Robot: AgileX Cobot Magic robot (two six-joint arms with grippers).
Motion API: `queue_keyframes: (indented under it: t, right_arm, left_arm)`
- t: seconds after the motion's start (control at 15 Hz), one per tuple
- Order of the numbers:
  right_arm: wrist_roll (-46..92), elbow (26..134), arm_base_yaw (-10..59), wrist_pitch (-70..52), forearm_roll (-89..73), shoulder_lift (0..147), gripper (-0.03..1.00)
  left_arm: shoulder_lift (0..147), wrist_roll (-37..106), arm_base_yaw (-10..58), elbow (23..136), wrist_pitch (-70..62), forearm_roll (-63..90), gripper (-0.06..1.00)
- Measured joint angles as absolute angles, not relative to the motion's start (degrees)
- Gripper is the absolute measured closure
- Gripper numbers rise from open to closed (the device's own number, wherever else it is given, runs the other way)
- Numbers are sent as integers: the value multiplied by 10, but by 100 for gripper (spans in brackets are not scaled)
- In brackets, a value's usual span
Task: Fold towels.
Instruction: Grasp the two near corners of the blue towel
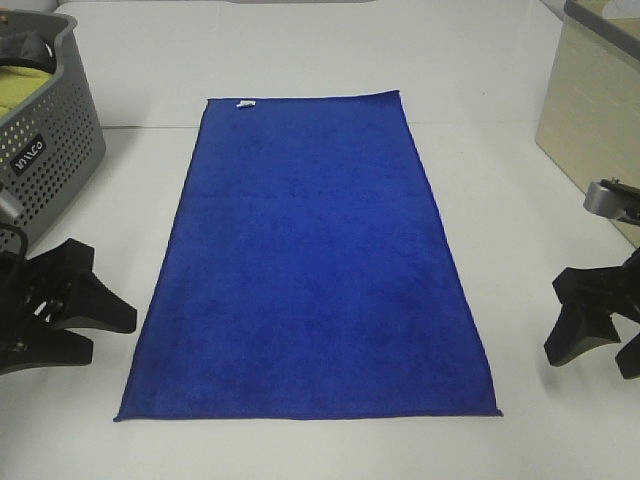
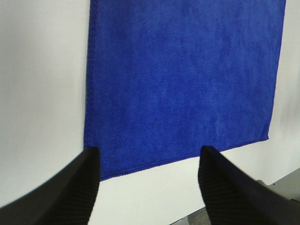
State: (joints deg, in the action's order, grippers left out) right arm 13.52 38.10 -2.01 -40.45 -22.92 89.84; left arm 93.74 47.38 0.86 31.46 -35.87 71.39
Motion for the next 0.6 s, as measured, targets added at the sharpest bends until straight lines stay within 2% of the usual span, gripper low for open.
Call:
queue_keyframes:
  t: [0.2, 0.33, 0.53, 0.6]
  right_arm:
    - [266, 382, -64, -402, -354, 955, 29]
    - [355, 382, -68, -399, -439, 988, 29]
    - [417, 382, -68, -398, -503, 1024, 29]
    - [427, 383, -64, -397, -511, 1034, 29]
  left_arm:
    - [985, 510, 9, 316, -355, 732, 33]
    - [1022, 547, 9, 326, -354, 761, 29]
    - [1049, 574, 22, 341, -354, 774, 29]
    - [1064, 579, 47, 350, -352, 775, 29]
